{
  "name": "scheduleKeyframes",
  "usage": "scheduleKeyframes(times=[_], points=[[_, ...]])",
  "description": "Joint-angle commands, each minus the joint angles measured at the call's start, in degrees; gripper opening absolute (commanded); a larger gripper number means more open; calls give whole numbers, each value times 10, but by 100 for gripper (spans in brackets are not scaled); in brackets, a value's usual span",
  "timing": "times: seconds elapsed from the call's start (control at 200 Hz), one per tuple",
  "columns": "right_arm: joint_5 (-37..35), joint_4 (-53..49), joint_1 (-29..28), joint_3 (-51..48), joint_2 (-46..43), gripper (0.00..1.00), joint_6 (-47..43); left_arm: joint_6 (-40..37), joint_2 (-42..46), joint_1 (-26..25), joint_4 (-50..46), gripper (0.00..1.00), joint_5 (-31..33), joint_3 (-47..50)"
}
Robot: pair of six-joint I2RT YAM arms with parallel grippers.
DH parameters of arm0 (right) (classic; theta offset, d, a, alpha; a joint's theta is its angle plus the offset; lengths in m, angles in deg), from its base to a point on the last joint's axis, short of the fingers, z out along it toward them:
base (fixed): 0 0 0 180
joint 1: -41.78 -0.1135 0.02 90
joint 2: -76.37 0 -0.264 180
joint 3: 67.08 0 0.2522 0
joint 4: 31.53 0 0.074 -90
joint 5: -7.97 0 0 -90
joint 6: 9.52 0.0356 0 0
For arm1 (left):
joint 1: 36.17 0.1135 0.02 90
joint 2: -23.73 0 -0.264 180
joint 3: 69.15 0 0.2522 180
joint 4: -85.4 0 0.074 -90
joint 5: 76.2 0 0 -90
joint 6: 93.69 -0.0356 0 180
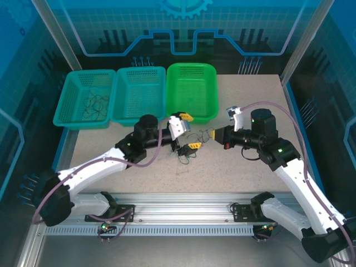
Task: Untangle the cables
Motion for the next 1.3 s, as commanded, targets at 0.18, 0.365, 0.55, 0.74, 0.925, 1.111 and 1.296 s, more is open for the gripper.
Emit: scheduleKeyframes(times=[0.18, 0.365, 0.55, 0.74, 0.925, 1.111, 1.296], points=[[-50, -2, -46, 25, 3, 0, -39, 21, -74, -2, 68, 12, -26, -18], [-75, 4, -46, 10, -9, 19, -36, 49, -44, 2, 57, 0, 35, 0], [-52, 38, -48, -3, -30, 44, -29, 75, -8, 39, 32, 0, 116, -20], [-72, 62, -49, -15, -62, 52, -20, 121, -23, 167, -56, 0, 217, -123], [-101, 69, -49, -27, -71, 63, -11, 189, -111, 349, -115, 0, 294, -242], [-123, 59, -49, -30, -71, 72, -2, 242, -200, 470, -168, 0, 318, -334], [-139, 50, -48, -24, -66, 75, -1, 284, -280, 540, -232, 0, 301, -392]])
